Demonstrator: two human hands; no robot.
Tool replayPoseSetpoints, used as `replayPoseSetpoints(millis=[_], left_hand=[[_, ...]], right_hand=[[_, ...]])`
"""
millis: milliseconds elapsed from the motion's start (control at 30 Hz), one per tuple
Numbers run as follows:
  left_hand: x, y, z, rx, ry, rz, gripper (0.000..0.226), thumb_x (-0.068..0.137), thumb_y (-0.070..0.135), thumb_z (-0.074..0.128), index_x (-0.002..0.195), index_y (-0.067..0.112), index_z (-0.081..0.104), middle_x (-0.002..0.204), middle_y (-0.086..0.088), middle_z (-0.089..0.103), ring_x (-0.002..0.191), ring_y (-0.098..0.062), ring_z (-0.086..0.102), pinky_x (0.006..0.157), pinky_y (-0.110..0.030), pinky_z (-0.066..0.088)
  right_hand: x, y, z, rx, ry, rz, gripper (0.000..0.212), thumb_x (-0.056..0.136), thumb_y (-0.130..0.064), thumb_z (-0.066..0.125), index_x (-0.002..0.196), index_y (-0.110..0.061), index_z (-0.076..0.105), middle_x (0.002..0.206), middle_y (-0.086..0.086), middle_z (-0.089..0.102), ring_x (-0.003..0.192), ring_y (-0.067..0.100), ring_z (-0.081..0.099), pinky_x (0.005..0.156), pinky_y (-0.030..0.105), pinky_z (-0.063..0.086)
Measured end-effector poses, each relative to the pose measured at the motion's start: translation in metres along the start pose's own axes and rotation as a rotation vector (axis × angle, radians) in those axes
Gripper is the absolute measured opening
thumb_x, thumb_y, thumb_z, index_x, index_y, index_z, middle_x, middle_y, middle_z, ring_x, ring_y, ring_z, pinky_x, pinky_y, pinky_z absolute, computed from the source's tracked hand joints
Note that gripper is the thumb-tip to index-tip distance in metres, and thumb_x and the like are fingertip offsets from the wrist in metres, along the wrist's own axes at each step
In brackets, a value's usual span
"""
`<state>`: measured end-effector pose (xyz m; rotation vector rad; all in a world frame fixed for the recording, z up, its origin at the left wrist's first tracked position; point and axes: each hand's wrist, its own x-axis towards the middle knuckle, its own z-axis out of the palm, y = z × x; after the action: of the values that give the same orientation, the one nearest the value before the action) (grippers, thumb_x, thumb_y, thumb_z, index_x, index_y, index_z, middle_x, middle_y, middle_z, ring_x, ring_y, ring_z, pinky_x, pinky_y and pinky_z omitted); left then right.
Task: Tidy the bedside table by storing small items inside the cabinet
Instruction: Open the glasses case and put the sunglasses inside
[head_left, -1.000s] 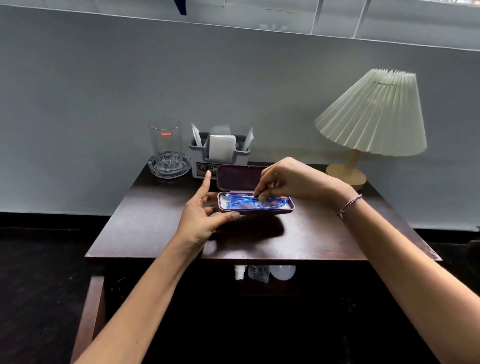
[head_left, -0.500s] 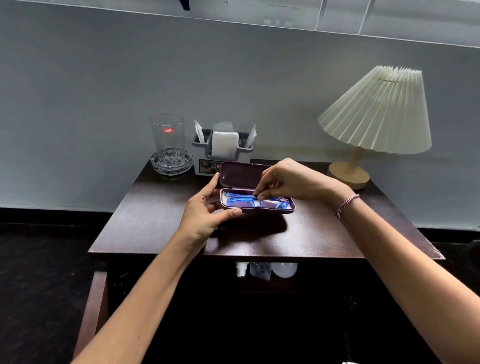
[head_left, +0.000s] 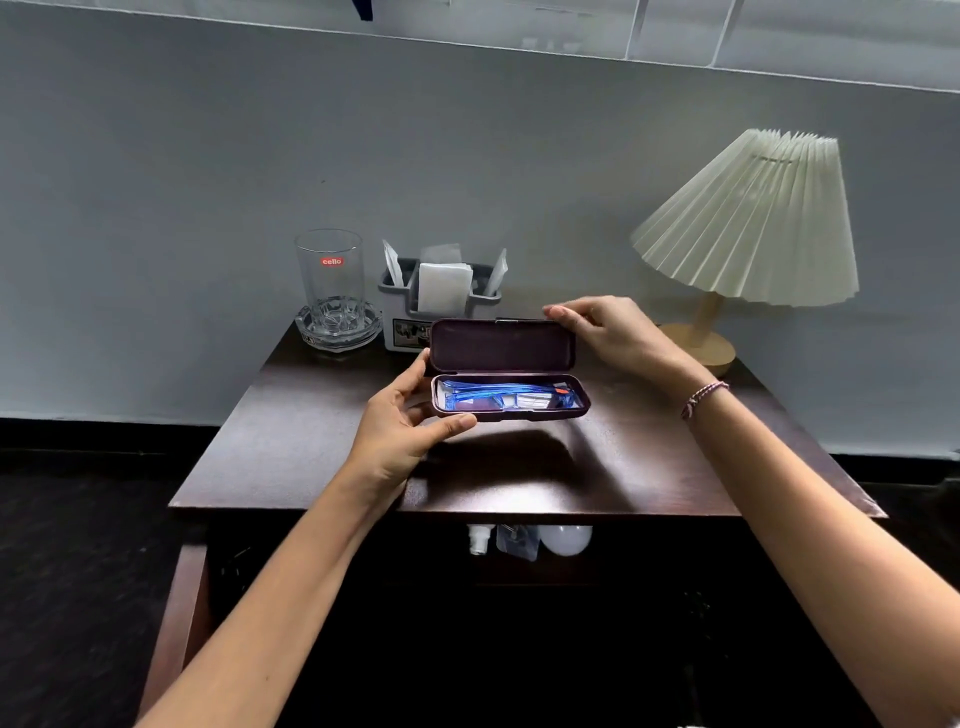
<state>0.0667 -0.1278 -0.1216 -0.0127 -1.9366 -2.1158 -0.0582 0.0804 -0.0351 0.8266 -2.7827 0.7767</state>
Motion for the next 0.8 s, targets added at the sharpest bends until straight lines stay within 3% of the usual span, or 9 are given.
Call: replayPoseSetpoints(millis=[67, 167, 233, 300, 433, 500, 600, 667, 800], left_hand=[[0.0, 0.0, 0.0, 0.0, 0.0, -0.004, 0.086, 0.063, -0.013, 0.073, 0.14, 0.005, 0.038, 0.111, 0.007, 0.066, 0.095, -0.01, 0.065, 0.087, -0.019, 0.052], [-0.001, 0.0, 0.001, 0.007, 0.015, -0.018, 0.084, 0.064, -0.012, 0.073, 0.139, 0.004, 0.039, 0.109, 0.003, 0.067, 0.093, -0.009, 0.066, 0.085, -0.017, 0.052], [0.0, 0.0, 0.002, 0.005, 0.041, -0.026, 0.084, 0.065, -0.011, 0.073, 0.14, 0.005, 0.039, 0.106, 0.002, 0.066, 0.087, -0.005, 0.067, 0.081, -0.014, 0.052], [-0.001, 0.002, 0.002, 0.005, 0.055, -0.032, 0.084, 0.065, -0.008, 0.074, 0.14, 0.006, 0.038, 0.112, -0.002, 0.063, 0.087, -0.005, 0.067, 0.084, -0.017, 0.053], [-0.002, 0.004, 0.002, 0.019, 0.057, -0.051, 0.083, 0.063, 0.001, 0.077, 0.138, 0.006, 0.042, 0.126, -0.013, 0.059, 0.108, -0.022, 0.063, 0.102, -0.035, 0.045], [-0.002, 0.006, 0.002, 0.042, 0.049, -0.057, 0.08, 0.061, 0.003, 0.078, 0.134, 0.003, 0.047, 0.117, -0.011, 0.065, 0.104, -0.021, 0.064, 0.097, -0.03, 0.048], [-0.002, 0.004, 0.002, 0.043, 0.052, -0.055, 0.073, 0.06, 0.0, 0.075, 0.13, 0.0, 0.051, 0.099, -0.001, 0.069, 0.083, -0.004, 0.067, 0.079, -0.013, 0.051], [-0.001, 0.002, 0.002, 0.016, 0.075, -0.054, 0.071, 0.066, -0.011, 0.071, 0.132, -0.001, 0.047, 0.1, 0.001, 0.067, 0.077, 0.005, 0.065, 0.074, -0.008, 0.05], [0.0, 0.0, 0.002, 0.018, 0.09, -0.052, 0.071, 0.066, -0.012, 0.07, 0.132, -0.001, 0.046, 0.095, 0.004, 0.067, 0.074, 0.006, 0.065, 0.072, -0.008, 0.05]], right_hand=[[0.0, 0.004, 0.002, 0.16, -0.146, 0.139, 0.041, 0.099, -0.037, 0.041, 0.114, -0.01, 0.067, 0.09, 0.011, 0.068, 0.078, 0.018, 0.06, 0.078, 0.033, 0.049], [-0.001, 0.008, 0.001, 0.622, -0.197, 0.27, 0.037, 0.098, -0.029, 0.045, 0.117, -0.003, 0.064, 0.088, 0.015, 0.064, 0.078, 0.024, 0.061, 0.082, 0.037, 0.055], [-0.003, 0.011, -0.004, 0.766, -0.227, 0.265, 0.031, 0.095, -0.022, 0.051, 0.114, -0.001, 0.064, 0.079, 0.008, 0.072, 0.07, 0.016, 0.069, 0.075, 0.028, 0.058], [-0.006, 0.013, -0.008, 0.81, -0.286, 0.229, 0.025, 0.093, -0.015, 0.054, 0.111, -0.001, 0.065, 0.076, 0.001, 0.075, 0.068, 0.009, 0.071, 0.072, 0.022, 0.059], [-0.012, 0.02, -0.015, 0.856, -0.42, 0.217, 0.031, 0.087, -0.013, 0.059, 0.116, -0.003, 0.064, 0.096, 0.008, 0.073, 0.085, 0.013, 0.071, 0.085, 0.026, 0.056], [-0.013, 0.024, -0.019, 0.854, -0.526, 0.236, 0.036, 0.08, -0.019, 0.063, 0.114, -0.011, 0.066, 0.105, 0.011, 0.071, 0.092, 0.017, 0.069, 0.09, 0.03, 0.053], [-0.015, 0.029, -0.021, 0.834, -0.695, 0.254, 0.04, 0.073, -0.018, 0.067, 0.113, -0.018, 0.068, 0.105, 0.01, 0.069, 0.091, 0.015, 0.068, 0.09, 0.029, 0.053], [-0.014, 0.028, -0.018, 0.812, -0.7, 0.256, 0.042, 0.074, -0.013, 0.067, 0.115, -0.015, 0.066, 0.107, 0.012, 0.067, 0.086, 0.011, 0.068, 0.084, 0.023, 0.056], [-0.015, 0.023, -0.015, 0.731, -0.654, 0.203, 0.041, 0.082, -0.002, 0.064, 0.123, -0.006, 0.06, 0.11, 0.01, 0.067, 0.086, 0.007, 0.067, 0.076, 0.016, 0.056]])
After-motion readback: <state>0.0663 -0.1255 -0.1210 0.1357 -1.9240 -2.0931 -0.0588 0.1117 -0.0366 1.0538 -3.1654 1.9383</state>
